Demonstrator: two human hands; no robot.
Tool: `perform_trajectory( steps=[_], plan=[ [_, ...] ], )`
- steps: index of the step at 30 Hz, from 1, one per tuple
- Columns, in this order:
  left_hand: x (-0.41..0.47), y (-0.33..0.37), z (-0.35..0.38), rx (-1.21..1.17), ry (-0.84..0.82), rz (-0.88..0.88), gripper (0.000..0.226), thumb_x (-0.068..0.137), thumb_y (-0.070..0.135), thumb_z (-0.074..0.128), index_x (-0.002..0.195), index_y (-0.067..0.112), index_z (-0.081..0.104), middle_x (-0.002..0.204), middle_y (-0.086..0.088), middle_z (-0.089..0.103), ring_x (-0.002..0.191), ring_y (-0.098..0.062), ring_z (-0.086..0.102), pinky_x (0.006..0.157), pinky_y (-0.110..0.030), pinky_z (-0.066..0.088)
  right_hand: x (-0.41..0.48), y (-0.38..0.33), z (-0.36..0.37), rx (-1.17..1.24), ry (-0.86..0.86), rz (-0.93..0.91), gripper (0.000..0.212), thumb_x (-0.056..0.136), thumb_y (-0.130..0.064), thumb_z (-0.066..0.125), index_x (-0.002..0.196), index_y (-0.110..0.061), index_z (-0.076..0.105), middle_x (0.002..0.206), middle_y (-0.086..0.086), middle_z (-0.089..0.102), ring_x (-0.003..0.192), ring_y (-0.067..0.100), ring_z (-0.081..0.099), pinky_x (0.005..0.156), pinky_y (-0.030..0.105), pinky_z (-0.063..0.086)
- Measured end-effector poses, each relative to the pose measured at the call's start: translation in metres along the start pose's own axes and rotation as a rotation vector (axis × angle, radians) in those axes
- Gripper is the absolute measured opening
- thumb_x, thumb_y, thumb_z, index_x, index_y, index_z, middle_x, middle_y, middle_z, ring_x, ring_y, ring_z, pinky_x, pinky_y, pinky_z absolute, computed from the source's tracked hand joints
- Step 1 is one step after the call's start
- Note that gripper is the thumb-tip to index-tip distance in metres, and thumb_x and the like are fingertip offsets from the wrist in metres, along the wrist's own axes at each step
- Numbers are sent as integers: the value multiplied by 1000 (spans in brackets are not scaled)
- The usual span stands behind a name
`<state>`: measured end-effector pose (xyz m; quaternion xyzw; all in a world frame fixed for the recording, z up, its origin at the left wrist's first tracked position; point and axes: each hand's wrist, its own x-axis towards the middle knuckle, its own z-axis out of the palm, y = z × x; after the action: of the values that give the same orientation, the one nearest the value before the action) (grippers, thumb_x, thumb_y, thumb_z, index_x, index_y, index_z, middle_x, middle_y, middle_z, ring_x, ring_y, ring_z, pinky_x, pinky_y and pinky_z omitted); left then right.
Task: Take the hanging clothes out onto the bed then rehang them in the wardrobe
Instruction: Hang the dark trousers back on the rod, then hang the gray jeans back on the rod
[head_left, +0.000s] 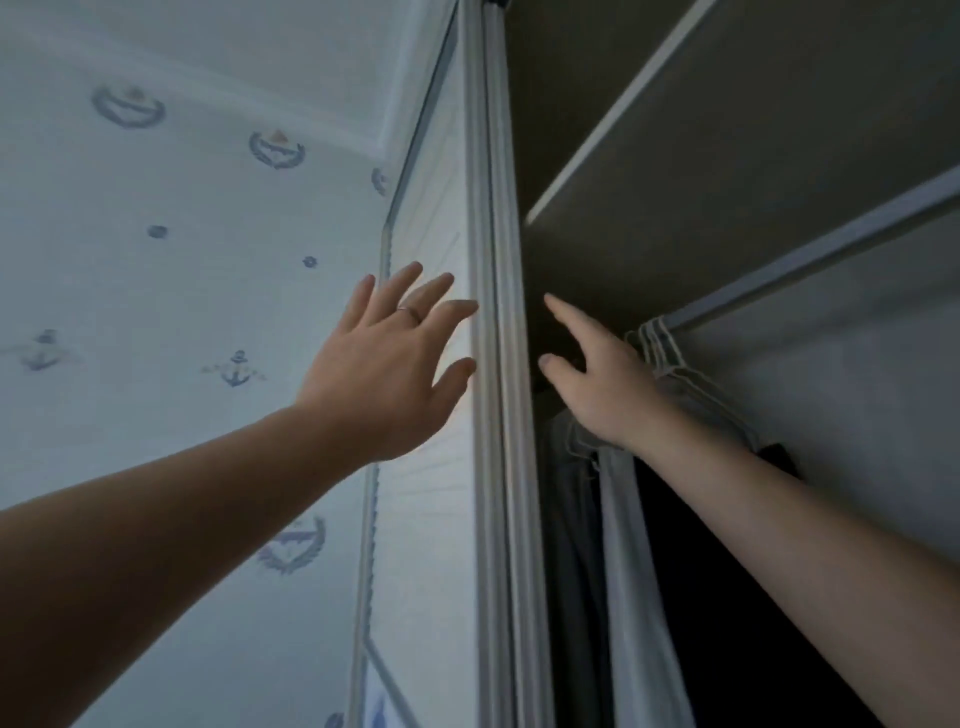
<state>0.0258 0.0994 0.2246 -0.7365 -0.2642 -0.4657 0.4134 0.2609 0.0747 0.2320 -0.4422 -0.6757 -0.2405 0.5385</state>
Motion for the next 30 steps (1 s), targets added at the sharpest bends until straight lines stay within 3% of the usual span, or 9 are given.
perform_trajectory(
  steps=[3, 7, 16, 21, 26, 30],
  plan=[
    [-63, -45, -44, 49, -34, -61, 60, 96, 57, 26, 150, 30, 33, 163, -1, 25, 153, -25, 7, 123, -50, 7, -35, -69, 48, -76, -79, -162, 63, 96, -42, 46, 152, -40, 17, 159, -15, 22, 146, 8, 15, 118, 37, 18],
    [-163, -104, -107, 89, -112, -174, 64, 95, 59, 24, 151, 30, 31, 164, -1, 22, 153, -26, 6, 122, -52, 9, -84, -164, 128, -60, -203, -195, 60, 99, -51, 33, 152, -44, 7, 163, -14, 8, 149, 9, -4, 120, 46, -2],
    [-419, -209, -271, 333, -395, -521, 72, 94, 66, 18, 157, 32, 13, 167, 3, 4, 153, -21, -12, 122, -53, 0, -228, -384, 311, 211, -463, -313, 65, 93, -70, 9, 151, -47, -9, 162, -16, -14, 146, 9, -23, 118, 51, -14],
    [-566, -229, -365, 485, -567, -764, 75, 93, 68, 19, 158, 33, 7, 167, 5, -5, 152, -20, -16, 122, -54, -2, -340, -501, 398, 379, -672, -371, 67, 90, -73, 2, 149, -48, -15, 160, -17, -19, 147, 11, -23, 118, 51, -13],
    [-701, -227, -448, 639, -691, -1081, 76, 91, 71, 18, 158, 35, 10, 166, 7, -1, 153, -20, -12, 122, -51, -1, -444, -615, 466, 592, -898, -436, 66, 90, -73, 5, 149, -50, -11, 159, -21, -18, 147, 11, -21, 118, 51, -10],
    [-796, -218, -508, 737, -828, -1274, 75, 94, 69, 23, 158, 35, 4, 166, 6, -6, 151, -19, -19, 122, -51, -4, -514, -699, 506, 736, -1059, -497, 68, 87, -75, 3, 149, -51, -11, 160, -20, -15, 148, 10, -19, 117, 50, -11]
  ],
)
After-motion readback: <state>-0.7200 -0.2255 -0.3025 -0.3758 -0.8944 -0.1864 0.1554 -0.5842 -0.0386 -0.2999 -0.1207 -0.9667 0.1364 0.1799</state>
